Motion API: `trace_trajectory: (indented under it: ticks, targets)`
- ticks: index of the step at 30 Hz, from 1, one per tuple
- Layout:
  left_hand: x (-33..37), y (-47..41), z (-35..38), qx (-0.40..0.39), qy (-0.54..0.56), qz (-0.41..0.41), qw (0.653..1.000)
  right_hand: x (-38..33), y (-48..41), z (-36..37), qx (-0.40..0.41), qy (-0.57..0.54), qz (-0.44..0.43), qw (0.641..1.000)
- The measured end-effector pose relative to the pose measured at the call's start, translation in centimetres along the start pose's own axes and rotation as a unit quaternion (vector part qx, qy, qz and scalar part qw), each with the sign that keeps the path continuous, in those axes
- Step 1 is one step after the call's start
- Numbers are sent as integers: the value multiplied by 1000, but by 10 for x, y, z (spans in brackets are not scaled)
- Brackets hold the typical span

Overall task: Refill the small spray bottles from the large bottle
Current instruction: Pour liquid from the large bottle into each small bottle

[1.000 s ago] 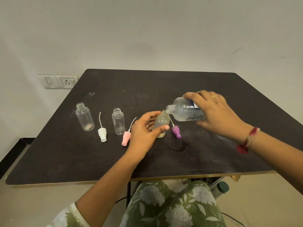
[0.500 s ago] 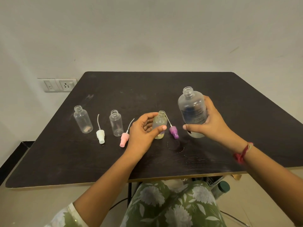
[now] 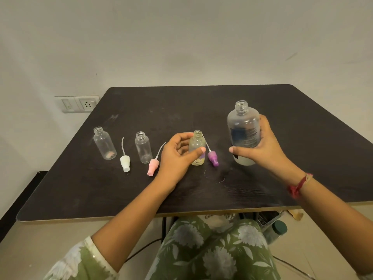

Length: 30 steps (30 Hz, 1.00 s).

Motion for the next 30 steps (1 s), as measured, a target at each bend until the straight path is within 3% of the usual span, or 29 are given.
trace_trajectory:
  ticks: [30]
  targets:
    - [-15, -24, 4, 29, -111, -15, 993, 22, -1, -8, 36, -68, 34, 996]
Point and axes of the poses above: each hand's wrist, its own y-axis away from the middle knuckle, its own z-axis out of the palm, x = y × z, the point moved 4 cm from there along -y, towards the middle knuckle, and after that the axes turned 12 degrees about z, right-handed, at the moved point
